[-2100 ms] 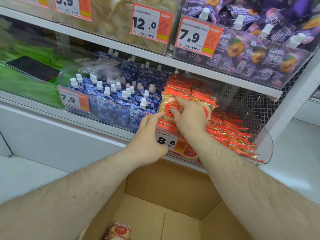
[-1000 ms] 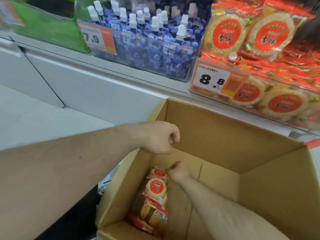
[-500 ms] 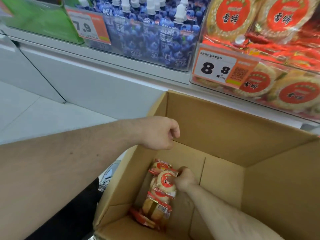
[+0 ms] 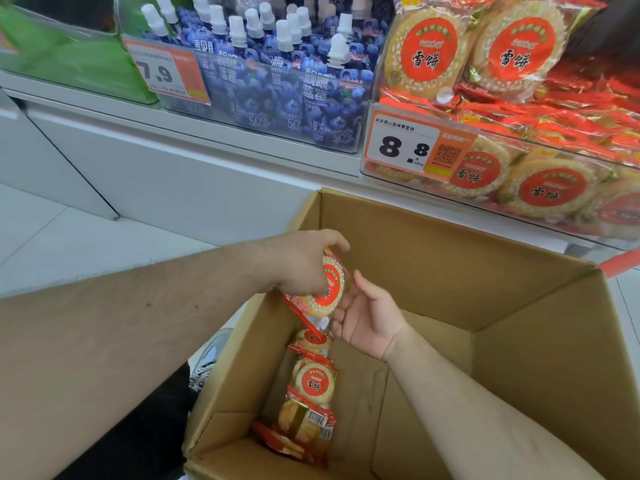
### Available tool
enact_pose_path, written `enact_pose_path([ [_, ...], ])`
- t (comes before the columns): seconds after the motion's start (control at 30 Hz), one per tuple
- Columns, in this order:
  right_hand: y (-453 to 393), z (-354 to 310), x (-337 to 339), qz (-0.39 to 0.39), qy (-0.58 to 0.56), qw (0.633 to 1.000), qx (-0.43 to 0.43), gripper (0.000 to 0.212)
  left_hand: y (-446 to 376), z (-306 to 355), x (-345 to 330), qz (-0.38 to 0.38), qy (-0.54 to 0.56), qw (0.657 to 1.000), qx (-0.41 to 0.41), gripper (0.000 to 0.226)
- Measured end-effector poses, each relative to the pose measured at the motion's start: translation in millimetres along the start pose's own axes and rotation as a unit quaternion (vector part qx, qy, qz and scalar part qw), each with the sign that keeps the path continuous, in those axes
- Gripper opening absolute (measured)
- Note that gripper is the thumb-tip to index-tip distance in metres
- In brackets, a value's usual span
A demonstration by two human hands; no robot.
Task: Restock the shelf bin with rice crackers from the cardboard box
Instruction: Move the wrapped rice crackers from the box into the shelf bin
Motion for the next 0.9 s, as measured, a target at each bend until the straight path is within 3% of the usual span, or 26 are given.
enact_pose_path([
  [0.07,-5,26,37,0.199,0.084,0.976,-0.031,0.031,-1,-3,3,0.003,0.008,1.000,0.002,0.069],
  [0.1,-2,40,51,0.289,0.177,0.939,-0.056,0.031,-2,-5,3,0.001,0.011,1.000,0.003,0.067],
  [0.17,3,67,66,0.368,0.334,0.860,-0.117,0.052,-4,-7,3,-0.002,0.009,1.000,0.003,0.066],
  [0.27,-3,96,69,0.326,0.399,0.840,-0.170,0.065,-6,-8,4,-0.006,0.012,1.000,0.005,0.066],
  [0.53,1,76,88,0.311,0.496,0.791,-0.176,0.051,-9,-2,5,-0.009,0.048,0.999,-0.010,0.072],
  [0.73,66,-28,68,0.272,0.489,0.827,-0.053,0.024,-1,16,16,0.015,0.072,0.996,-0.058,0.084],
  [0.9,144,-98,28,0.201,0.405,0.892,0.006,0.035,4,33,25,0.061,0.103,0.988,-0.096,0.094],
])
Point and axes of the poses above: each hand's wrist, its own y-axis away from the middle knuckle, its own x-axis out of the back of the hand, z = x × y, the point moved 6 cm from there along -y, towards the middle knuckle, and after that the axes turned 3 degrees about -x, right-handed, at the moved point
